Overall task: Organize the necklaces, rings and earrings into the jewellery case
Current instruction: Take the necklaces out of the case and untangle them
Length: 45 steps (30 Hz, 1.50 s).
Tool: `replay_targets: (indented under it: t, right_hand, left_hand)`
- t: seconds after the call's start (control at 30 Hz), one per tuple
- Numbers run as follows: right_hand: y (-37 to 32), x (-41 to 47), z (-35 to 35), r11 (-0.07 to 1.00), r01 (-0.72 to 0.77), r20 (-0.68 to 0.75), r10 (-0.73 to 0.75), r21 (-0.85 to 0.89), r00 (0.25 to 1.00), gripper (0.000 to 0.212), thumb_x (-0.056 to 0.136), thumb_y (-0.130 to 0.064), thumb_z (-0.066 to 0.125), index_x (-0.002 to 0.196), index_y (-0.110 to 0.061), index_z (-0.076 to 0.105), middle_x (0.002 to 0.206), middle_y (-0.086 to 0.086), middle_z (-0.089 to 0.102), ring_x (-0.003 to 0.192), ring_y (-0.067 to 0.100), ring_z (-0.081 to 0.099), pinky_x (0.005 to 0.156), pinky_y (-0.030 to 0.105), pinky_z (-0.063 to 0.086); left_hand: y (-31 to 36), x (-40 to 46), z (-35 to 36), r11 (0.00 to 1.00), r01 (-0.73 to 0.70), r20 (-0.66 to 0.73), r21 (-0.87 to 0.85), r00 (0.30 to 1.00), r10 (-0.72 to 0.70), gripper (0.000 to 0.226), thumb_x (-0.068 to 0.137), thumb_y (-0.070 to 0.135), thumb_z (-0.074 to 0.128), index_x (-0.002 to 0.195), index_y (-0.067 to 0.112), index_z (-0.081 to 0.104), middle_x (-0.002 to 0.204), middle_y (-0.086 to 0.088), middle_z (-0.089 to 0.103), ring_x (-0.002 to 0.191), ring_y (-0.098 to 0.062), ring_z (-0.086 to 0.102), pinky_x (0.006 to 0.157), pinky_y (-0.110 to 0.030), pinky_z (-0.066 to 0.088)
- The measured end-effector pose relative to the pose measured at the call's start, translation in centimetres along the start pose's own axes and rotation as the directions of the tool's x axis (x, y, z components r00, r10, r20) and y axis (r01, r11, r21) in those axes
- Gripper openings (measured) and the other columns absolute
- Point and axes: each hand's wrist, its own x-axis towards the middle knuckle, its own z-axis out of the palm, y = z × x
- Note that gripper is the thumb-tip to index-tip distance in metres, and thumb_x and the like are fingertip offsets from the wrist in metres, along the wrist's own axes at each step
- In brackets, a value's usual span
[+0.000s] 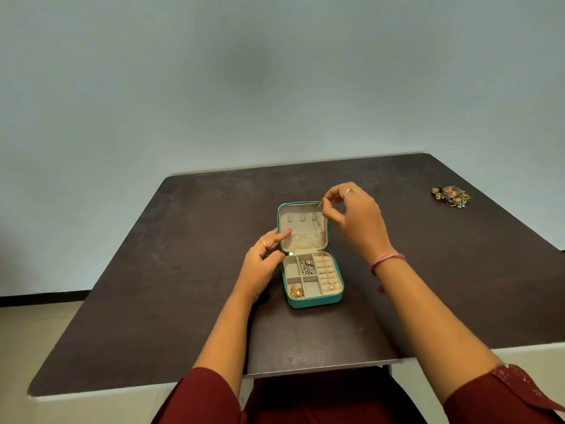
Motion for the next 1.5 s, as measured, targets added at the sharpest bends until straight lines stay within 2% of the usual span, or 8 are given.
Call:
replay_targets:
  t: [0.13,0.23,0.43,0.67,0.77,0.83,1.03,1.5]
  right_hand:
    - [-1.1,0.8,-2.2,0.942,-0.178,0.051,0.170,0.286,0.984,0.003,0.087,-0.017,0.063,0.085,-0.015,0.062,0.080,-0.007,0.064,0.074,0.005,0.060,0.068,0.011,0.047]
    - [-1.5,1.3,-4.0,0.890,-0.238,0.074,0.227,0.388,0.971,0.004,0.085,-0.017,0.065,0.082,-0.014,0.065,0.079,0.000,0.070,0.073,0.011,0.065,0.070,0.017,0.052]
    - [-2.6,2.2,-7.6,0.784,-0.313,0.190,0.250,0.536,0.949,0.006,0.086,-0.010,0.064,0.080,-0.012,0.063,0.078,0.007,0.070,0.072,0.012,0.068,0.066,0.024,0.055]
    - [-3.5,2.8,-11.1,0.871,-0.246,0.201,0.174,0.426,0.964,0.005,0.086,-0.012,0.064,0.087,-0.008,0.067,0.081,0.008,0.072,0.074,0.013,0.071,0.067,0.024,0.058]
    - [-3.7,2.7,-12.1,0.884,-0.226,0.187,0.161,0.410,0.969,0.003,0.086,-0.011,0.064,0.086,-0.009,0.066,0.082,0.011,0.071,0.073,0.015,0.070,0.067,0.027,0.059]
    - [-3.9,2.6,-12.5,0.865,-0.235,0.195,0.163,0.443,0.967,0.003,0.087,-0.009,0.063,0.089,-0.007,0.064,0.081,0.011,0.069,0.073,0.017,0.070,0.070,0.031,0.060]
    - [-4.4,2.6,-13.1,0.651,-0.321,0.248,0.204,0.688,0.947,0.017,0.093,-0.002,0.050,0.100,-0.012,0.062,0.079,0.003,0.057,0.071,0.009,0.065,0.071,0.029,0.058]
    - [-4.4,3.3,-14.9,0.447,-0.394,0.352,0.178,0.803,0.919,0.033,0.094,0.003,0.042,0.108,-0.013,0.068,0.093,-0.002,0.064,0.075,0.003,0.060,0.063,0.014,0.048]
  left_hand:
    - [0.2,-0.2,-0.1,0.993,-0.043,-0.025,0.113,0.999,0.046,0.041,0.088,0.000,0.051,0.121,0.019,0.065,0.147,0.016,0.033,0.120,0.012,0.041,0.083,-0.001,0.041]
    - [0.1,-0.4,0.0,0.991,-0.076,-0.068,0.113,0.994,0.084,0.040,0.088,-0.003,0.051,0.120,0.016,0.066,0.148,0.015,0.032,0.109,0.029,0.038,0.079,0.002,0.038]
    - [0.5,-0.8,0.2,0.984,-0.148,-0.205,0.097,0.965,0.165,0.035,0.086,0.001,0.053,0.113,0.019,0.067,0.147,0.007,0.039,0.105,0.026,0.044,0.088,-0.014,0.047]
    - [2.7,-0.6,1.6,0.966,-0.203,-0.295,0.159,0.924,0.242,0.025,0.088,0.013,0.057,0.100,0.034,0.065,0.133,0.017,0.047,0.123,0.003,0.044,0.104,-0.039,0.043]
    - [4.4,-0.5,2.7,0.953,-0.271,-0.267,0.135,0.916,0.299,0.024,0.088,0.018,0.056,0.099,0.038,0.064,0.126,0.018,0.051,0.122,-0.009,0.050,0.092,-0.040,0.053]
    - [5.8,-0.3,3.6,0.941,-0.308,-0.258,0.138,0.907,0.334,0.030,0.092,0.009,0.054,0.102,0.036,0.064,0.119,0.014,0.058,0.113,-0.004,0.056,0.089,-0.035,0.054]
    - [10.3,-0.5,6.4,0.950,-0.305,-0.138,-0.072,0.946,0.293,0.029,0.095,0.002,0.047,0.111,0.022,0.061,0.104,0.006,0.069,0.102,-0.004,0.064,0.088,-0.018,0.050]
    - [9.5,-0.8,10.0,0.994,-0.043,0.129,-0.103,0.990,0.056,0.033,0.098,0.016,0.046,0.130,0.019,0.053,0.121,0.007,0.065,0.118,-0.006,0.056,0.103,-0.024,0.040]
